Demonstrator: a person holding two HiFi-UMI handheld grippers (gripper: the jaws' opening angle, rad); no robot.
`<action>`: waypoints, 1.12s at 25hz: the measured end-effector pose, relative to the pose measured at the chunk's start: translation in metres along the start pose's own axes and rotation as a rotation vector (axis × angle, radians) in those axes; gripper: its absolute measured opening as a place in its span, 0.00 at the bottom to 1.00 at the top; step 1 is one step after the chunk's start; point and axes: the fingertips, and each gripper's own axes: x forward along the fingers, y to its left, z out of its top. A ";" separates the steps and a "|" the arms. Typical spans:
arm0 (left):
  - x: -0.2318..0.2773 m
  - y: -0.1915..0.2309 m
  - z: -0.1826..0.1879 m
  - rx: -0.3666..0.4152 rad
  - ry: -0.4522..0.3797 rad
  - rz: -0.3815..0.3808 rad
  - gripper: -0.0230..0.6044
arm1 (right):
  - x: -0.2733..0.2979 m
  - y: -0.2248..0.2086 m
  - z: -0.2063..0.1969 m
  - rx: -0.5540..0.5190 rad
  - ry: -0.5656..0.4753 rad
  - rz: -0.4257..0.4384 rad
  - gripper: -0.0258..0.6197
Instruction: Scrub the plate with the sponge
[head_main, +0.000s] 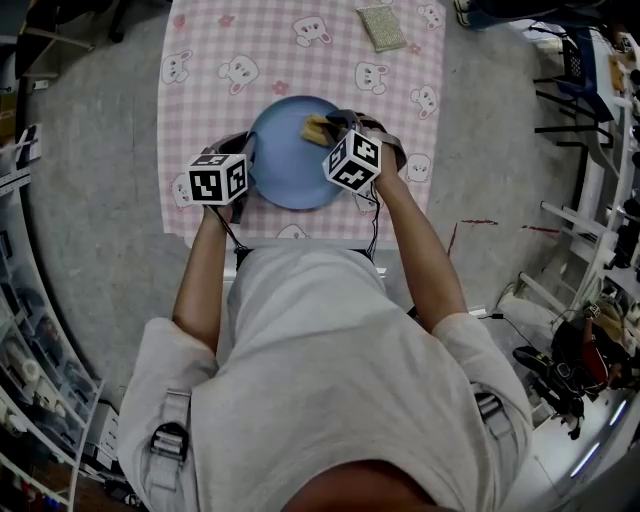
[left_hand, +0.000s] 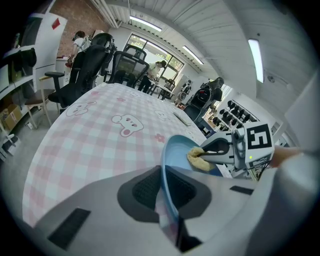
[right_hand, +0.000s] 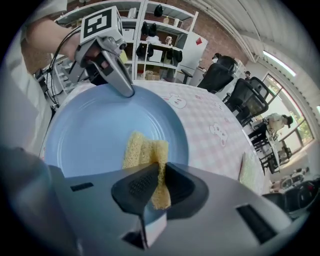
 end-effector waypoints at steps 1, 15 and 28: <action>0.000 0.001 0.000 0.001 0.002 0.001 0.09 | 0.003 -0.002 0.004 -0.004 0.000 -0.013 0.11; -0.001 0.002 -0.001 -0.014 0.009 0.010 0.09 | 0.014 0.011 0.069 -0.200 -0.104 -0.079 0.11; 0.000 0.002 -0.002 -0.007 0.014 0.014 0.09 | -0.001 0.068 0.090 -0.329 -0.213 0.061 0.11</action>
